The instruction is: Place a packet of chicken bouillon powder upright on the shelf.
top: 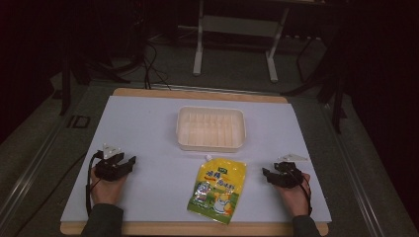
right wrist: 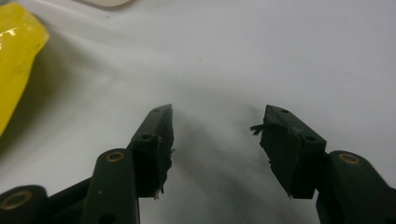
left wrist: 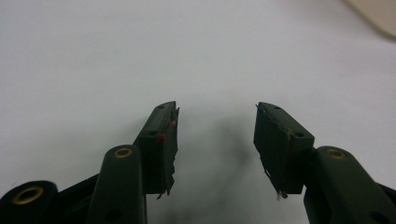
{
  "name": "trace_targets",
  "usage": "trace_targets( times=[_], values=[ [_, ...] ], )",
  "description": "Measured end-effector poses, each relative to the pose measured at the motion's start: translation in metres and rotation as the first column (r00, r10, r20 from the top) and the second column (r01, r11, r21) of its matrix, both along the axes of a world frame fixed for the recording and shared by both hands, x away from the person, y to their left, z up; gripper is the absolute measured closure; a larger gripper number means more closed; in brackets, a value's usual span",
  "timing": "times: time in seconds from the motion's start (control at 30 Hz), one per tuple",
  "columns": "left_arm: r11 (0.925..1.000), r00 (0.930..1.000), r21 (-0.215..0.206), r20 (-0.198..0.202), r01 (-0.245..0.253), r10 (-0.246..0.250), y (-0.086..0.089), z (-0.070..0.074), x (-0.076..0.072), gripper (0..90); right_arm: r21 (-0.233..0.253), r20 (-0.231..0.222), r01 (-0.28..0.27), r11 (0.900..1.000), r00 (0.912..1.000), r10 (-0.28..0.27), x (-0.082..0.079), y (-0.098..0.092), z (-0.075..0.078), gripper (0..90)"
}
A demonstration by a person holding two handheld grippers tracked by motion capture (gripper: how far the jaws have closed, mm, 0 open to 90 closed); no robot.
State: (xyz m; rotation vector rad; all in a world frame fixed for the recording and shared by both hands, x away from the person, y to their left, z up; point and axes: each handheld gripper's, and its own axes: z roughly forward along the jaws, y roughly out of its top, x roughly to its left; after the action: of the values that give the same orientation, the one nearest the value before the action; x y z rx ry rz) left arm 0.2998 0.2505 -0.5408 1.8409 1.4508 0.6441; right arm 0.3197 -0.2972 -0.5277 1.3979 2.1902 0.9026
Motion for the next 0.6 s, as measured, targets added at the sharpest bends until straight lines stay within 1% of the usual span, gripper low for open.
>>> trace_targets(
  times=[0.03, 0.1, 0.17, 0.2, 0.23, 0.3, 0.37, 0.43, 0.6],
  values=[
    [1.0, 1.0, 0.003, -0.003, 0.007, -0.007, -0.001, 0.0, 0.0, 49.0, -0.005, -0.007, -0.011, 1.0, 0.9999, 0.011, -0.001, 0.001, 0.0, 43.6],
    [0.9996, 0.9997, 0.015, 0.009, 0.022, -0.022, -0.003, 0.001, -0.001, 49.0, -0.004, -0.009, -0.014, 1.0, 0.9999, 0.014, -0.002, 0.002, 0.0, 43.6],
    [0.9996, 0.9997, 0.012, 0.01, 0.024, -0.024, -0.003, 0.001, -0.002, 48.7, 0.0, -0.01, -0.018, 1.0, 0.9998, 0.018, -0.003, 0.002, 0.001, 43.4],
    [0.9997, 0.9996, 0.006, 0.016, 0.022, -0.022, -0.003, 0.001, -0.002, 48.6, 0.016, -0.004, -0.027, 0.999, 0.9996, 0.028, -0.004, 0.002, 0.004, 43.3],
    [0.9997, 0.9996, 0.006, 0.016, 0.022, -0.022, -0.003, 0.001, -0.002, 48.6, 0.016, -0.004, -0.027, 0.999, 0.9996, 0.028, -0.004, 0.002, 0.004, 43.3],
    [0.9996, 0.9996, -0.016, 0.021, 0.021, -0.021, -0.001, 0.001, -0.002, 48.6, 0.028, -0.005, -0.034, 0.999, 0.9994, 0.034, -0.005, 0.002, 0.006, 43.2],
    [0.9998, 0.9998, -0.017, 0.015, 0.012, -0.012, -0.001, 0.0, -0.002, 48.6, 0.031, -0.009, -0.045, 0.999, 0.9989, 0.046, -0.005, 0.004, 0.007, 43.1],
    [0.9998, 0.9998, -0.02, 0.018, 0.01, -0.01, 0.0, 0.0, -0.002, 48.5, 0.032, -0.009, -0.057, 0.998, 0.9983, 0.058, -0.005, 0.006, 0.008, 42.3],
    [0.9996, 0.9998, -0.027, 0.019, 0.007, -0.007, 0.0, 0.0, -0.003, 48.3, 0.06, -0.012, -0.085, 0.995, 0.9962, 0.086, -0.006, 0.01, 0.012, 40.6]
  ],
)
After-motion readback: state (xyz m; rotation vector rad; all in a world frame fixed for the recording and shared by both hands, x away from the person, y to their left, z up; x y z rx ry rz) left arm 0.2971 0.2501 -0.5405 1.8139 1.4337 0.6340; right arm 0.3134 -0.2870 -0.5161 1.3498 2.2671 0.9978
